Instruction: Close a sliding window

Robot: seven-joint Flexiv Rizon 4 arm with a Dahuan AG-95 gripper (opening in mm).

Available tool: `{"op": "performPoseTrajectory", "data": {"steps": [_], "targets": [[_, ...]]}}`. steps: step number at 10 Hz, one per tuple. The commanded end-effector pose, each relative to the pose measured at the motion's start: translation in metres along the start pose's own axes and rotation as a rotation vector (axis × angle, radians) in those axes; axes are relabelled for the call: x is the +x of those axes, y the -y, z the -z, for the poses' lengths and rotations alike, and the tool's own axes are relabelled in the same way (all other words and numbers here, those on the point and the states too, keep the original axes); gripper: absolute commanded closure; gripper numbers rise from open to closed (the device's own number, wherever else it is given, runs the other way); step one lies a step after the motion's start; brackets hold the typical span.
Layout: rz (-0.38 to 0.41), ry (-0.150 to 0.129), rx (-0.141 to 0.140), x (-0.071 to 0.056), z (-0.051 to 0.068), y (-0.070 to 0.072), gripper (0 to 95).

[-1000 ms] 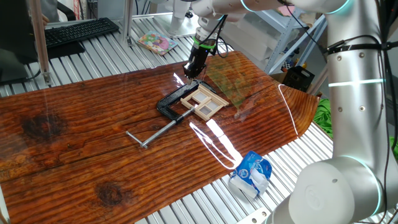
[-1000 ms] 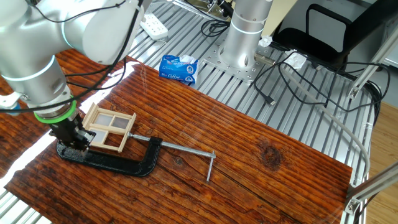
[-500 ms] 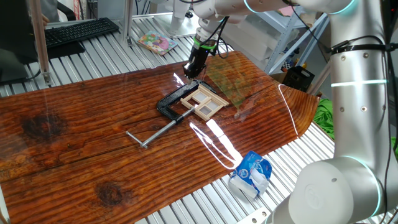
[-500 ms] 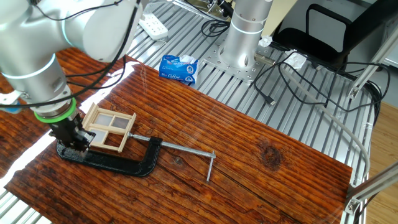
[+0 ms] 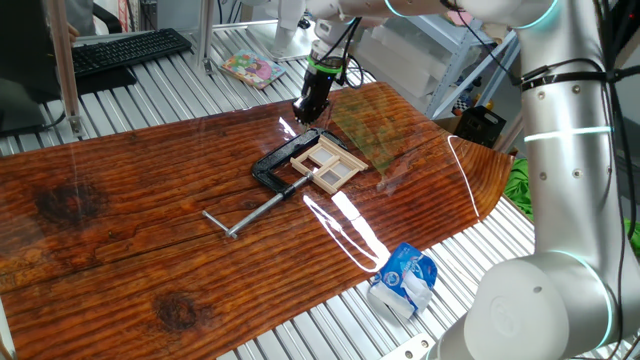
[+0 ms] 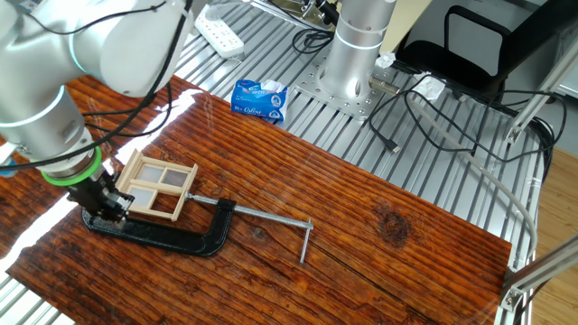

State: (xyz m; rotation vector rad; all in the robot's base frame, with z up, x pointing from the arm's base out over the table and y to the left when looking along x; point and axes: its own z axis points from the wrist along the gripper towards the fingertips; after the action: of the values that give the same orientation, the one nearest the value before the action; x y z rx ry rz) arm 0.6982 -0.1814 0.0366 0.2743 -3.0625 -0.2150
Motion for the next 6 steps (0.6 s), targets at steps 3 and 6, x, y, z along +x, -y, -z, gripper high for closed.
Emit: {"op": "performPoseTrajectory", "data": {"steps": [3, 6], "targets": [[-0.019, -0.001, 0.011, 0.01, 0.009, -0.013, 95.0], [0.038, 0.023, 0.004, 0.016, 0.019, -0.024, 95.0]]}}
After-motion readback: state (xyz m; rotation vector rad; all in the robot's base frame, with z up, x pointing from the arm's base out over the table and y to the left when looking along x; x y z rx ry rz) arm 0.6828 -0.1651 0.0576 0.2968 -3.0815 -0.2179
